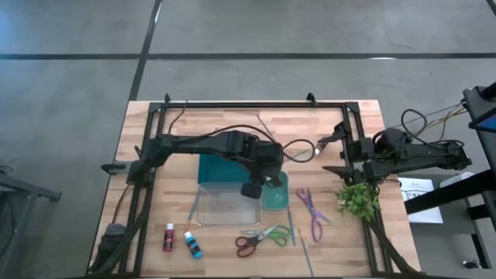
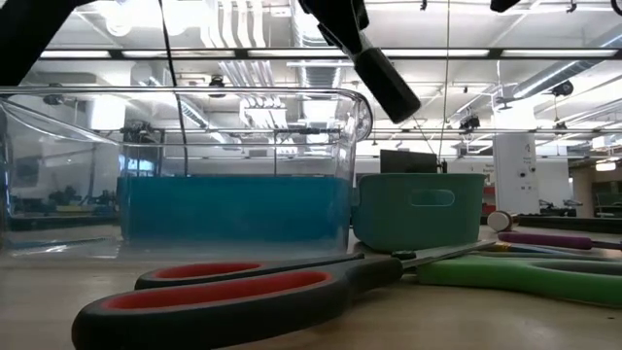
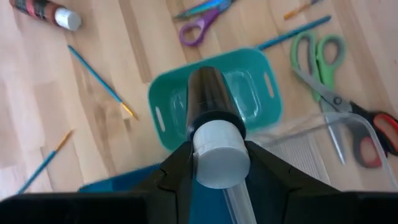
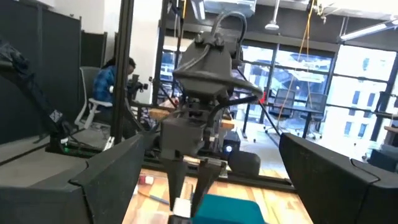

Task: Pick & Place Paint Supplies
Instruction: Put the black paint bottle into the green bin

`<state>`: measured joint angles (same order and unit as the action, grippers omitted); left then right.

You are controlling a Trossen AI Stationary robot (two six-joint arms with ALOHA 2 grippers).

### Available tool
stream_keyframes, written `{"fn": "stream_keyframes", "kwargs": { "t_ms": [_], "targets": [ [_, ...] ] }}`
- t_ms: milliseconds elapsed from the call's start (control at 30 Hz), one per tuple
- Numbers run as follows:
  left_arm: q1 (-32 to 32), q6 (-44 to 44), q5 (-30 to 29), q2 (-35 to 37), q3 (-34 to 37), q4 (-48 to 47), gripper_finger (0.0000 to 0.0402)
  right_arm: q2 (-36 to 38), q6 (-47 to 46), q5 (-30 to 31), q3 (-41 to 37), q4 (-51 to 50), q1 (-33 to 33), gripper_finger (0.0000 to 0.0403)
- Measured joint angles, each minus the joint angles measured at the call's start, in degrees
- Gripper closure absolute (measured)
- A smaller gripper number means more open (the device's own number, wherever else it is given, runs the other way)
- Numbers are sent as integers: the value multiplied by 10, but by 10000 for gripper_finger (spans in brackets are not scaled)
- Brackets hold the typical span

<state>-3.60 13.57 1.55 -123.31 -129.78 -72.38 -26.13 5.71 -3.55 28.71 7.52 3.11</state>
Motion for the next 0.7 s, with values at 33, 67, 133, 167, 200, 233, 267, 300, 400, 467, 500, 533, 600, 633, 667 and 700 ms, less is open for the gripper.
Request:
{"fn": "stream_keyframes", "kwargs": {
  "t_ms": [33, 67, 133, 167, 200, 233, 267, 300, 400, 467, 500, 533, 600, 633, 667, 700],
  "targets": [
    [0, -1, 0, 0, 0, 10, 284, 0, 2, 6, 0, -7, 0, 33],
    [0, -1, 0, 2, -2, 15, 284, -1, 3, 8, 0, -13, 0, 33],
    [0, -1, -5, 5, -10, 16, 284, -2, 6, 8, 0, -19, 0, 33],
    [-1, -2, -9, 6, -15, 18, 284, -3, 7, 8, 0, -21, 0, 33],
    [-1, -1, -12, 9, -17, 22, 284, -3, 8, 8, 0, -26, 0, 33],
    [-1, 0, -14, 12, -19, 28, 284, -6, 9, 10, 0, -28, 0, 33],
    [-1, 2, -15, 15, -19, 36, 284, -9, 10, 15, 0, -28, 0, 33],
    [-1, 5, -15, 19, -19, 44, 284, -12, 10, 23, 0, -28, 0, 33],
    [-1, 10, -21, 29, -19, 73, 284, -24, 11, 24, 0, -31, 0, 33],
    [-1, 15, -31, 33, -19, 88, 284, -34, 12, 24, 0, -31, 0, 33],
    [-1, 19, -33, 33, -21, 96, 284, -40, 14, 24, 0, -30, 0, 33],
    [-1, 23, -33, 33, -24, 101, 284, -45, 16, 25, 0, -29, 0, 33],
    [-2, 30, -35, 33, -27, 101, 284, -56, 19, 36, 0, -26, 0, 33],
    [-2, 33, -35, 33, -27, 107, 284, -60, 21, 40, 0, -27, 0, 33],
    [-3, 36, -35, 33, -26, 118, 284, -63, 22, 46, 0, -27, 0, 33],
    [-4, 39, -35, 33, -26, 125, 284, -67, 23, 51, 0, -26, 0, 33]
  ]
}}
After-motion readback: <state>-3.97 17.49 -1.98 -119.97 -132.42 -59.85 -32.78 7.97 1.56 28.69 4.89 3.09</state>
